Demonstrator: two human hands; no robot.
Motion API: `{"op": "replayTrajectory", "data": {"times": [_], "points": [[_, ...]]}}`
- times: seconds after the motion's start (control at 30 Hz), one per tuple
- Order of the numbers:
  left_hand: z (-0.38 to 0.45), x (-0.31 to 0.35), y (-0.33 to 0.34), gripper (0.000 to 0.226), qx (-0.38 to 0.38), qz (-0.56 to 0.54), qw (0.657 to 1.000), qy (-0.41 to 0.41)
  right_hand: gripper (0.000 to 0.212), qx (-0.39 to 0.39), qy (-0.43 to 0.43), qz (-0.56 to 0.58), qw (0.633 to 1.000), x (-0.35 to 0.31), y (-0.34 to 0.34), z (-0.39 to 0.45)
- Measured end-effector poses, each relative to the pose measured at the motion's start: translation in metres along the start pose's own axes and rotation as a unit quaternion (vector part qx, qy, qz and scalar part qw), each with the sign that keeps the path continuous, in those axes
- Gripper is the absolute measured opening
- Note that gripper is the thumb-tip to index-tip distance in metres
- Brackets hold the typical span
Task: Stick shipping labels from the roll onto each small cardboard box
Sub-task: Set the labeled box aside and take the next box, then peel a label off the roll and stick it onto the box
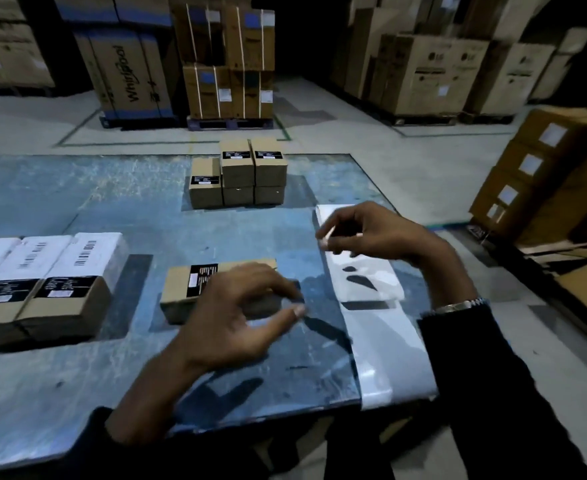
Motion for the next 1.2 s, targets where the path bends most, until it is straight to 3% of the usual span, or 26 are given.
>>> {"op": "replayTrajectory", "data": {"times": [0.1,0.2,0.4,0.47,0.7,0.83,0.97,1.1,1.2], "points": [[-0.006,0.006,0.050,0.019,-0.086,-0.001,0.996,-0.009,0.037,-0.046,0.021,-0.089,0.995,0.038,-0.001,-0.038],[-0.003,-0.001,0.081,0.039,-0.170,0.085,0.982,-0.019,0.064,-0.030,0.036,-0.126,0.991,0.077,0.000,-0.069],[0.007,-0.009,0.108,0.052,-0.222,0.157,0.962,-0.004,0.076,0.067,0.029,0.033,0.997,0.120,0.008,-0.095],[0.006,-0.010,0.112,0.052,-0.220,0.177,0.959,0.006,0.074,0.072,0.012,0.038,0.997,0.120,0.009,-0.095],[-0.004,-0.013,0.125,0.070,-0.251,0.229,0.940,0.012,0.036,0.133,-0.063,0.014,0.989,0.114,-0.011,-0.075],[0.002,-0.005,0.117,0.049,-0.205,0.153,0.967,0.009,0.019,0.167,-0.038,0.117,0.978,0.096,-0.042,-0.045],[0.026,-0.014,0.122,0.029,-0.160,0.117,0.980,-0.014,0.030,0.242,-0.043,0.208,0.947,0.078,-0.077,0.008],[0.068,-0.039,0.136,0.047,-0.132,0.159,0.975,-0.081,0.036,0.285,-0.013,0.257,0.923,0.066,-0.112,0.081],[0.075,-0.062,0.155,0.064,-0.169,0.211,0.956,-0.114,0.040,0.290,0.006,0.318,0.903,0.067,-0.128,0.137]]}}
Point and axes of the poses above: each hand's wrist, its own z-axis towards the middle knuckle, its own y-axis out of the palm, x = y × z, the point moved 4 cm from there along z, towards the middle knuckle, and after that the axes turned 2 degrees about x, right-handed, at the moved point
